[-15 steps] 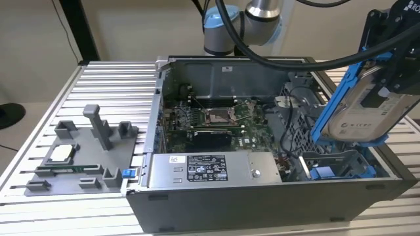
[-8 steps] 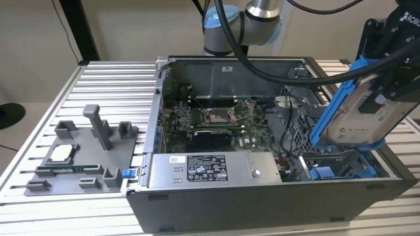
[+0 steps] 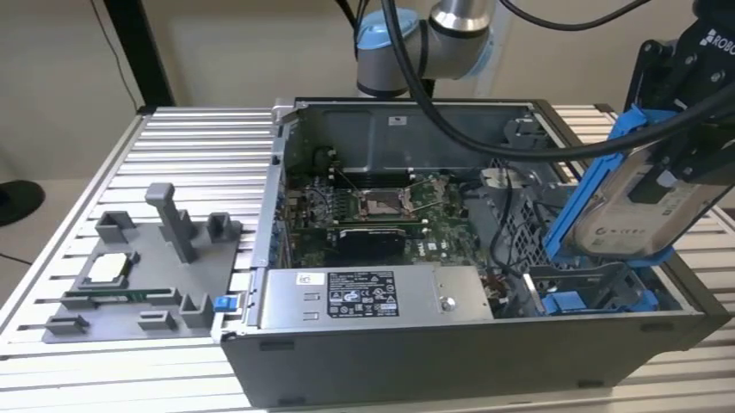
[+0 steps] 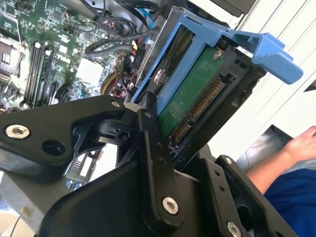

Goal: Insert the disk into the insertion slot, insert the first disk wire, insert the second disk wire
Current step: 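Insert the disk into the insertion slot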

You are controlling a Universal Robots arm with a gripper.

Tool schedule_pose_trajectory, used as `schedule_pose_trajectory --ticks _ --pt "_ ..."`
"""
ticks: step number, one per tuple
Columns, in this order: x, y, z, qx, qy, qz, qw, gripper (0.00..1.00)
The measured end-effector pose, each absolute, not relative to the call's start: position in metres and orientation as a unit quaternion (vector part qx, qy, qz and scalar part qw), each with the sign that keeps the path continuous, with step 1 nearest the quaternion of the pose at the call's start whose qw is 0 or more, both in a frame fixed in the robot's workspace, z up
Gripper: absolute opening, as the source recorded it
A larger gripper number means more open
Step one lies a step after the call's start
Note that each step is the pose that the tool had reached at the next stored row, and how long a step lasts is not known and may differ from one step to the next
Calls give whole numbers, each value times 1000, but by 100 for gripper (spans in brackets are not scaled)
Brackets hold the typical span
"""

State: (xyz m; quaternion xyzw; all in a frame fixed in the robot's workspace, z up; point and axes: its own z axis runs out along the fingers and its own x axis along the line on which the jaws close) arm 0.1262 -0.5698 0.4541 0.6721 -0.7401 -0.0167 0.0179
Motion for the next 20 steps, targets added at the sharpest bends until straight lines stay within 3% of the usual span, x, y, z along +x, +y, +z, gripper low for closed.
schedule_pose_trajectory --ticks 20 --pt "126 -570 446 672 -740 -17 18 0"
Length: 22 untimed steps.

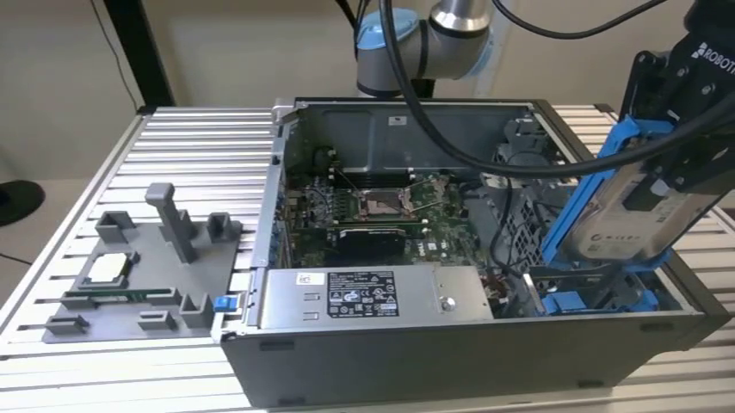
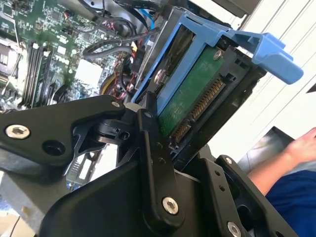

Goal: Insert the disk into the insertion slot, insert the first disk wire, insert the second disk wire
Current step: 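Insert the disk into the insertion slot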

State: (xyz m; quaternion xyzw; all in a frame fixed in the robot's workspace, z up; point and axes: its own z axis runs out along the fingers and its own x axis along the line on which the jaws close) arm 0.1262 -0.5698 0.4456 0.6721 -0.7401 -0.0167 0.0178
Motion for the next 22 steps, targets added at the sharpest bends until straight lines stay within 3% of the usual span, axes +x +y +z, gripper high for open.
schedule_pose_trajectory --ticks 22 --pt "127 -570 436 683 -730 -17 19 0"
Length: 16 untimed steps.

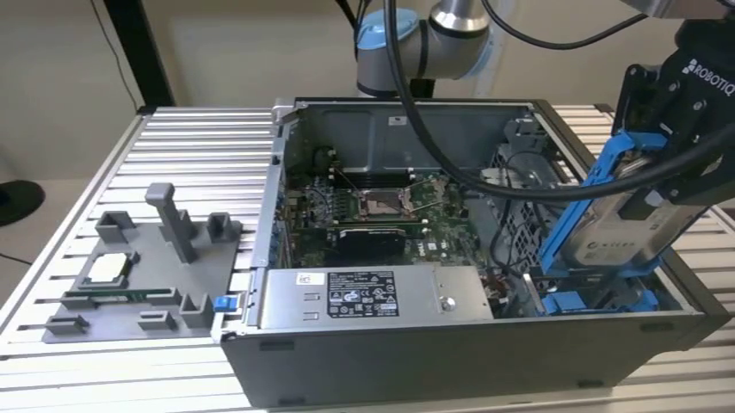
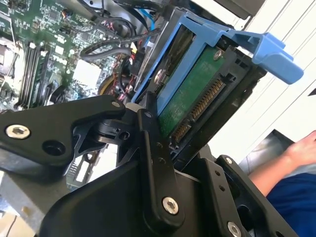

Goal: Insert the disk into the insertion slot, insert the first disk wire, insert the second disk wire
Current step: 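Insert the disk into the insertion slot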

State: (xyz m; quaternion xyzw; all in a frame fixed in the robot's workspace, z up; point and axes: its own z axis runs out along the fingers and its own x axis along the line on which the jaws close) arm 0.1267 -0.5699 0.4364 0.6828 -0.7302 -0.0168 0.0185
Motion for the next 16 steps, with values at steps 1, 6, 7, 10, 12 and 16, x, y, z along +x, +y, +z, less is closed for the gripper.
schedule_pose_trajectory --ticks 1,6,7,10,12,16 --pt "127 -570 436 686 -727 -17 19 0" --pt "128 -571 430 691 -722 -19 22 0" --pt "128 -571 429 691 -722 -20 22 0" --pt "129 -571 424 694 -719 -21 23 0" --pt "131 -572 423 696 -717 -21 23 0" --pt "131 -572 418 698 -716 -21 23 0"
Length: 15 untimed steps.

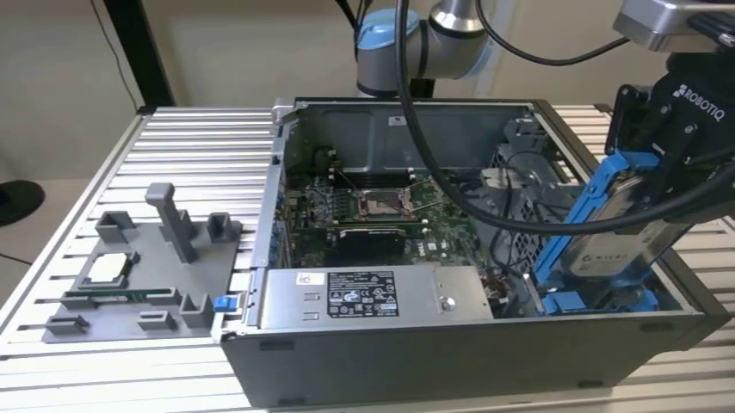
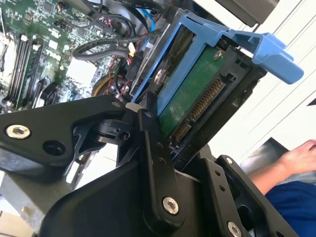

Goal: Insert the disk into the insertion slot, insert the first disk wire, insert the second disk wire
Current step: 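Insert the disk into the insertion slot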

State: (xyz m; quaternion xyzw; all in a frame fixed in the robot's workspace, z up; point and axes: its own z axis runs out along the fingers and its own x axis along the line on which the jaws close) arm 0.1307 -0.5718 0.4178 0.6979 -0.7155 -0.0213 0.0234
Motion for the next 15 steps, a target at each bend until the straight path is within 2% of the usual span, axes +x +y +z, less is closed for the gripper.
schedule_pose_trajectory --ticks 15 --pt "131 -572 392 700 -713 -22 23 0"
